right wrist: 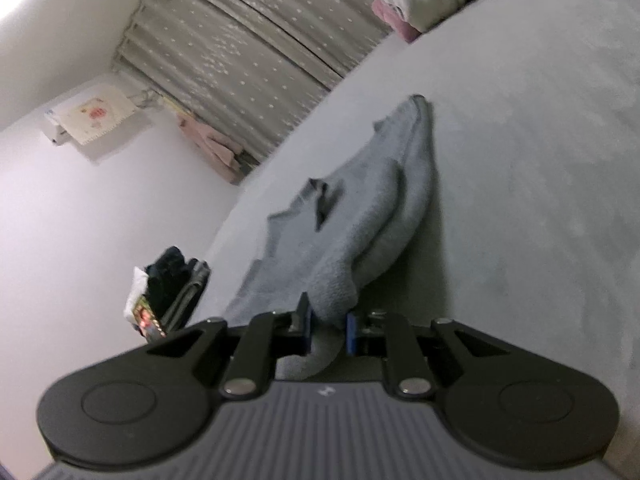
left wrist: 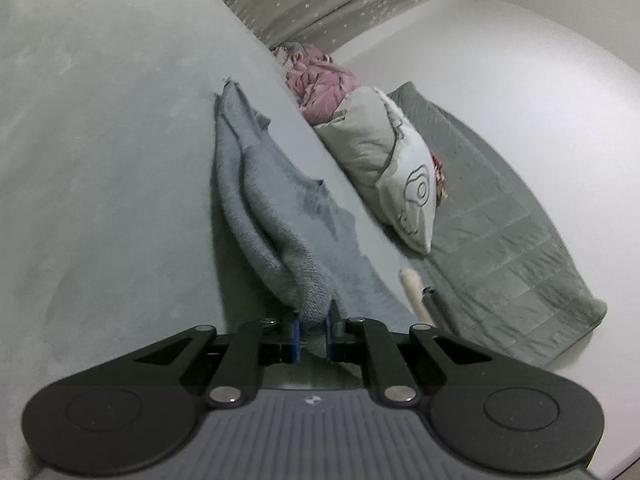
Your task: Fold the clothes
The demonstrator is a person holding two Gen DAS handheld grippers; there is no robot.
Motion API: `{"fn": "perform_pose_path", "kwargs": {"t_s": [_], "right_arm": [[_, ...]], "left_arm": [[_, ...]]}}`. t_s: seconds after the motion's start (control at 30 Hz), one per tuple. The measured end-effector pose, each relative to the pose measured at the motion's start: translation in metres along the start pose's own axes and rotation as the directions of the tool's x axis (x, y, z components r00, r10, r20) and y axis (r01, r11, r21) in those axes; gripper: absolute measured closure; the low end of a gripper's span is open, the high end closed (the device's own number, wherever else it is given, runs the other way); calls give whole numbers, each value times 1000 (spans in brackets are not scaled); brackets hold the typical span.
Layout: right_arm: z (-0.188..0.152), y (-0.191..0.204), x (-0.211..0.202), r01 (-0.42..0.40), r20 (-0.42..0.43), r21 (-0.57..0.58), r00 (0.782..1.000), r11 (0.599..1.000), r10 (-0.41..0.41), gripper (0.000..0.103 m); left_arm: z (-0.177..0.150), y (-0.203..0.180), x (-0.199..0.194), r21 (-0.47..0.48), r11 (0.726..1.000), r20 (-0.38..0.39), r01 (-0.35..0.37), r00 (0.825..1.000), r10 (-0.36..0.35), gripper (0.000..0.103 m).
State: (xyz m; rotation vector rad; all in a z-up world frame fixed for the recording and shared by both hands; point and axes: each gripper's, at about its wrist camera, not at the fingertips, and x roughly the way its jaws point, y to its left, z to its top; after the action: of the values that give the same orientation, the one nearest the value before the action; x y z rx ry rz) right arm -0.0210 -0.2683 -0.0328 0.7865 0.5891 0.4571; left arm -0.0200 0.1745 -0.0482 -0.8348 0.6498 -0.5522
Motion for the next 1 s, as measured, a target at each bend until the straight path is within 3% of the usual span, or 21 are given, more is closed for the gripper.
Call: {"fn": "perform_pose_path", "kwargs": {"t_s": [0.33,0.53,0.8,1.0], "right_arm": [[27,2,10,-82,58,70,995,994,78,86],[62,3,34,-98,91,99,992,990,89,86],[114,-6,82,-80,115,154,991,985,63,86],[149,-24,131,-22,100,214,995,977,0,86]], "left_arm": [[26,-11,5,-84,993,98,77,993,-69,93],[62,-16,33,-107,990,156,93,985,-75,93],[116,-9,81,-135,990,203,53,979,-24,93],[157,5,128,-137,990,187,-38,980,63,93]]}}
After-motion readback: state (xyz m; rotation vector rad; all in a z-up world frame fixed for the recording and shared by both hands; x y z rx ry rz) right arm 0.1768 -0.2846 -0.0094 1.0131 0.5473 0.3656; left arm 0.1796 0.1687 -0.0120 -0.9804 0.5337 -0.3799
